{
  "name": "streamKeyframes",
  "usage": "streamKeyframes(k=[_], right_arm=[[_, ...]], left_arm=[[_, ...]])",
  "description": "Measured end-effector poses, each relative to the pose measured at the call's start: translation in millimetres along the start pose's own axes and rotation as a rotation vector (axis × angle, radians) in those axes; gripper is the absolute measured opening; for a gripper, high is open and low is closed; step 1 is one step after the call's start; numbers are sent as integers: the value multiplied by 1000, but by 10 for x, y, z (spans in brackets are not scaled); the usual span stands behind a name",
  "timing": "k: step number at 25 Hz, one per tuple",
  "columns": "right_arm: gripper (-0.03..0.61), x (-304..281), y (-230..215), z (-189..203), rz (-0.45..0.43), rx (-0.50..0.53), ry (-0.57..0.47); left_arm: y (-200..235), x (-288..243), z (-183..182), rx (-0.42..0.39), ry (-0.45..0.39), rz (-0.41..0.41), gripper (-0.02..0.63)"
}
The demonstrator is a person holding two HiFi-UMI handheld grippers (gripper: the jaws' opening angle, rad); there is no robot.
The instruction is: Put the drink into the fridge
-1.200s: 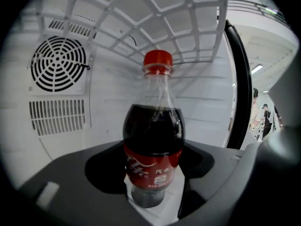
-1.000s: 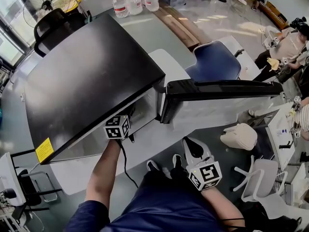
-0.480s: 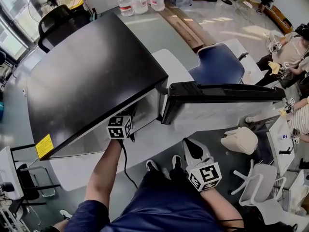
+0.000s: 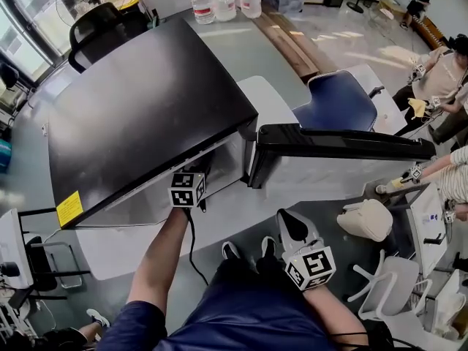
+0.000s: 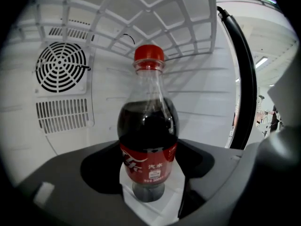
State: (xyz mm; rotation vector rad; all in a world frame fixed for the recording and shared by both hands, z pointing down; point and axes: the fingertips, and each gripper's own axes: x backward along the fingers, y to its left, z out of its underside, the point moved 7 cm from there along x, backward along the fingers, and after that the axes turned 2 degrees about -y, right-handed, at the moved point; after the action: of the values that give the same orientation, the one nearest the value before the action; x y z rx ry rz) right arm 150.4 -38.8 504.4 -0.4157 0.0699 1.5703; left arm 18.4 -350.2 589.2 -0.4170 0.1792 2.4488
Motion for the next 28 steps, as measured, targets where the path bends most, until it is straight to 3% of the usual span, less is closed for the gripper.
streamKeyframes(k=[10,15,28], right_arm=[[6,-36,18,-34,-75,13,-8],[6,-72,36,-82,-121,24,-19],[6,-231,-18,-306,-211,68,-84]], left_arm=[[-57,316,23,17,-8,-57,324],[-173,599,-14,66,-36,-81,324],[-646,1293,-160,102,-102,-78,319]])
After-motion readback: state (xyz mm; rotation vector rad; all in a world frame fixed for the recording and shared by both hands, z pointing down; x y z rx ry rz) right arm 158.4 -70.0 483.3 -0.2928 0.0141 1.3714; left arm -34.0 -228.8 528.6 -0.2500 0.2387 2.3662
